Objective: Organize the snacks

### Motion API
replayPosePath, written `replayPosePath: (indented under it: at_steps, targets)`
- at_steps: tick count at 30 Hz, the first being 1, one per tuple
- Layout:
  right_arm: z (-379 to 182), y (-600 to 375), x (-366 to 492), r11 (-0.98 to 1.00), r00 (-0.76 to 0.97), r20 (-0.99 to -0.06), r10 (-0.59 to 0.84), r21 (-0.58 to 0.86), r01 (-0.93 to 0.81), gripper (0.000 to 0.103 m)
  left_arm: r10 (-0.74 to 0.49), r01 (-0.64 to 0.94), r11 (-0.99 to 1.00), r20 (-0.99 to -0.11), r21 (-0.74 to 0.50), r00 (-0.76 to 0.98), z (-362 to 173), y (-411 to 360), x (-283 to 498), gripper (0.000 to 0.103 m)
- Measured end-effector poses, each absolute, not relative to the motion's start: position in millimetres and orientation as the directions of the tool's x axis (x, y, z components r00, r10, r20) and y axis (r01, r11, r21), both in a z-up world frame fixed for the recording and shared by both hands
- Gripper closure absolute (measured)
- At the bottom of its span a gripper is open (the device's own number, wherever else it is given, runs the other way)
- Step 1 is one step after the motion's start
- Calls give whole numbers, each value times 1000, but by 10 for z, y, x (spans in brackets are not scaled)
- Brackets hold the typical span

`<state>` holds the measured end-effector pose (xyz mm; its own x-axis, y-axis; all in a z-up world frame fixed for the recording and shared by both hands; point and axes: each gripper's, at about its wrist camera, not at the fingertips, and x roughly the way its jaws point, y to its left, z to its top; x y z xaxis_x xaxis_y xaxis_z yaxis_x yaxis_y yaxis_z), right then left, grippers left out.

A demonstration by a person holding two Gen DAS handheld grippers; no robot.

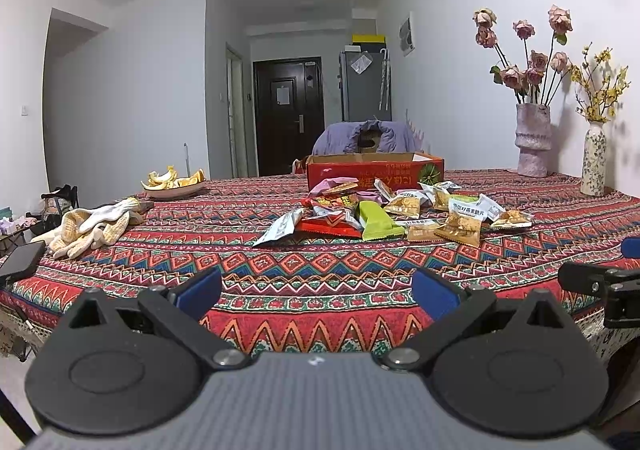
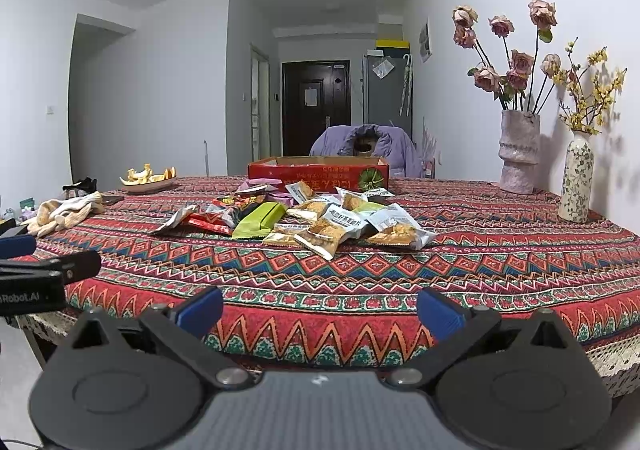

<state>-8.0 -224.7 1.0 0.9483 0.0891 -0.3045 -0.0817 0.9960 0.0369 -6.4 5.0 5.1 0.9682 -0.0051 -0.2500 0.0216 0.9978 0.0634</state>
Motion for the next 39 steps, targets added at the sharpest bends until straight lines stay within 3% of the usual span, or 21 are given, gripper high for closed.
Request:
replayPosePath:
  at_steps: [39]
  targets:
    - [-67, -2327, 123, 997, 946, -317, 73, 48, -61, 0, 47, -18, 993, -252, 115, 967, 72, -66, 112, 0]
